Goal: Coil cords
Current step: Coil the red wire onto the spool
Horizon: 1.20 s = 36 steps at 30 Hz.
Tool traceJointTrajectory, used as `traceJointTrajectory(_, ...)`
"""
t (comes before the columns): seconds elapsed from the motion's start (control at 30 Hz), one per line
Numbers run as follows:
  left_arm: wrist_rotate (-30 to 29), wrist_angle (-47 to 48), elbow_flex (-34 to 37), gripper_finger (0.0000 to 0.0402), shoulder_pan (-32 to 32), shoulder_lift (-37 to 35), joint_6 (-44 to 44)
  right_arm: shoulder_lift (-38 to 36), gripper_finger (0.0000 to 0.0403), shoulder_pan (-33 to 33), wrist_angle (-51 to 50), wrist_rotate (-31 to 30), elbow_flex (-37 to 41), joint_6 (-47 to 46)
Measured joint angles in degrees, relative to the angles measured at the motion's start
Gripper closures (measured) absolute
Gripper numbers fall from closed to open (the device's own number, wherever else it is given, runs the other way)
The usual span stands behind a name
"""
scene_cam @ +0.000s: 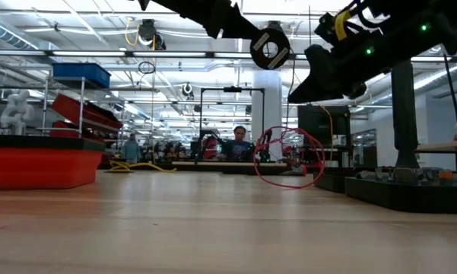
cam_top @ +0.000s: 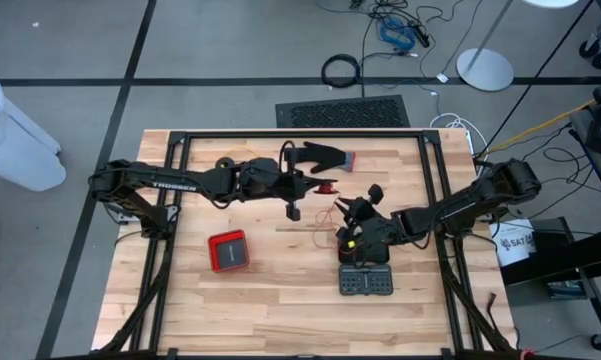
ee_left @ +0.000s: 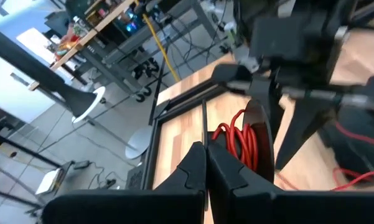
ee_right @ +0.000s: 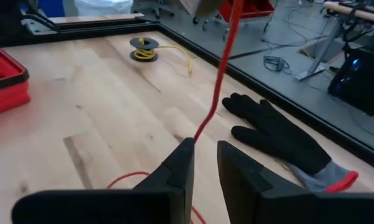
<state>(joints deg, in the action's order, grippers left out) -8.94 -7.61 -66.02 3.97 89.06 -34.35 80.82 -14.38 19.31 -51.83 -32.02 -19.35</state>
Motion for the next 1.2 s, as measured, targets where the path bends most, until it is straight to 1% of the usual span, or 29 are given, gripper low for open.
traceJointTrajectory(0.2, 1.76, -1.46, 0.0, 0.0401, 0.0, 0.0, 1.14, 3.1, 0.0346, 0.01, 4.81, -1.03, 0.64, 1.38)
traceJointTrajectory(0.37, 1.76, -1.36, 0.0, 0.0401, 0.02, 0.0, 1.27, 5.13, 0.0363, 0.49, 7.89, -1.23, 0.66, 2.53)
traceJointTrajectory(0.47, 1.74, -1.23, 0.0, 0.0401, 0.02, 0.0, 1.27, 5.33, 0.0375, 0.46, 8.08, -2.31, 0.68, 2.69)
traceJointTrajectory(0.73, 1.74, -0.93, 0.0, 0.0401, 0.02, 0.0, 2.15, 5.28, 0.0399, -0.38, 10.59, -2.32, 0.68, 4.0)
traceJointTrajectory(1.03, 2.96, -4.25, 0.0, 0.0401, 0.02, 0.02, 4.12, 5.28, 0.0402, 1.4, 17.1, -1.97, 0.59, 3.75)
traceJointTrajectory(1.2, 2.96, -5.73, 0.0, 0.0401, 0.02, 0.04, 4.53, 5.26, 0.0402, 2.26, 17.34, -0.81, -2.26, 6.09)
